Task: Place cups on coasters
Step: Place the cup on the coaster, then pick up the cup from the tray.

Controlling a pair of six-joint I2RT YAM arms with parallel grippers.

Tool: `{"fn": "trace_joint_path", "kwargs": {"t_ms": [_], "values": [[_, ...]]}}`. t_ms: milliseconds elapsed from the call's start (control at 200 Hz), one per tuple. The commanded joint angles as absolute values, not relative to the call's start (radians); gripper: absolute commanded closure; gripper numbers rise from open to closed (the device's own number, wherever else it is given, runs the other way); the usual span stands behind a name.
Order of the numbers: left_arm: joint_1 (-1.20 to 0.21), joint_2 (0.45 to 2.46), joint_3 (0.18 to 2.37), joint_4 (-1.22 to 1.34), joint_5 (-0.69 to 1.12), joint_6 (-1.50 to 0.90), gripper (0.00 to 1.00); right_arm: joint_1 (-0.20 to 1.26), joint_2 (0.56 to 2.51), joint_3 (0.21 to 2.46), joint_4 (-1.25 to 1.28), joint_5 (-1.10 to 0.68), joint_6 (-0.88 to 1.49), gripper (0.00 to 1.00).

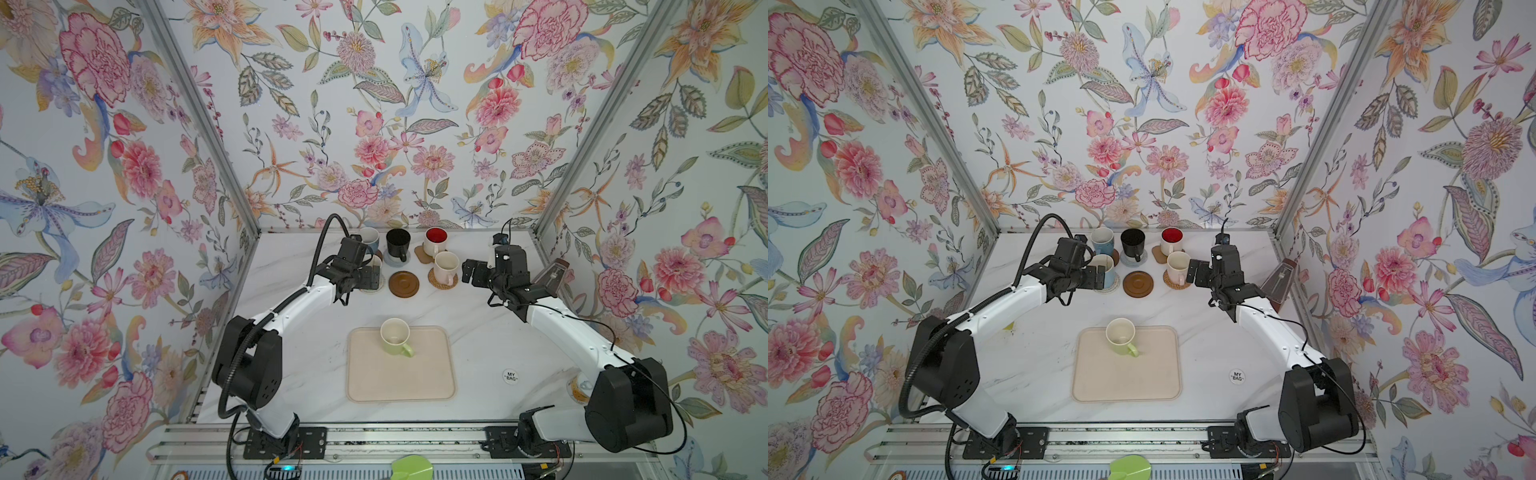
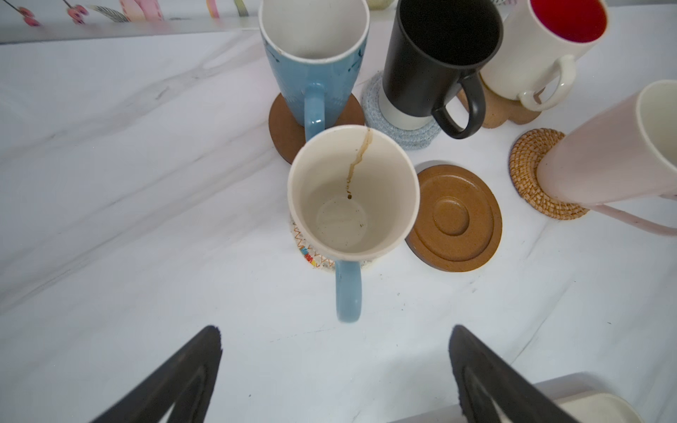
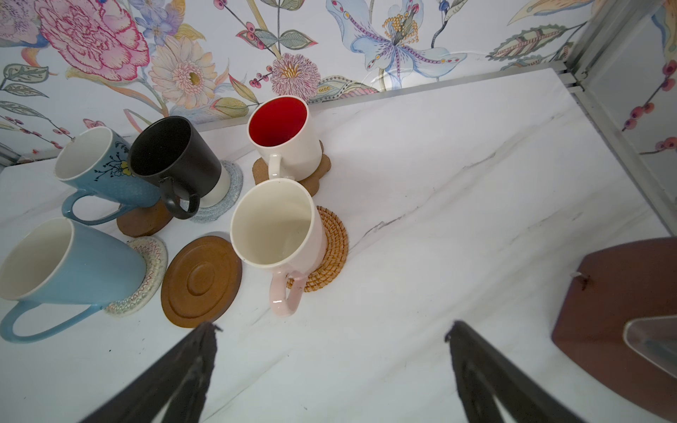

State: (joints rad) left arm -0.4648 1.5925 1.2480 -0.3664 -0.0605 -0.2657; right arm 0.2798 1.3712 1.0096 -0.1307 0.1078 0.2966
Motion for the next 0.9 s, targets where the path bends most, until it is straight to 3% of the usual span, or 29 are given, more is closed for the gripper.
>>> {"fn": "trace_joint_path", "kwargs": {"t_ms": [0,315,896], "values": [[-0.457,1.449,1.173,-0.285,-0.093,-0.242,0.01,0.275,1.337,1.037,-0.143,0.093,0.316,0.01],[-0.454,1.128,0.781,-0.033,-0.084,-0.316,0.01,0.284,1.327,1.043,-0.155,0.065,0.318,0.01],[-0.456,0.995,0.618,0.064,-0.102,-0.391,0.01,0.426,1.372,1.169,-0.263,0.047,0.319,0.01]]}}
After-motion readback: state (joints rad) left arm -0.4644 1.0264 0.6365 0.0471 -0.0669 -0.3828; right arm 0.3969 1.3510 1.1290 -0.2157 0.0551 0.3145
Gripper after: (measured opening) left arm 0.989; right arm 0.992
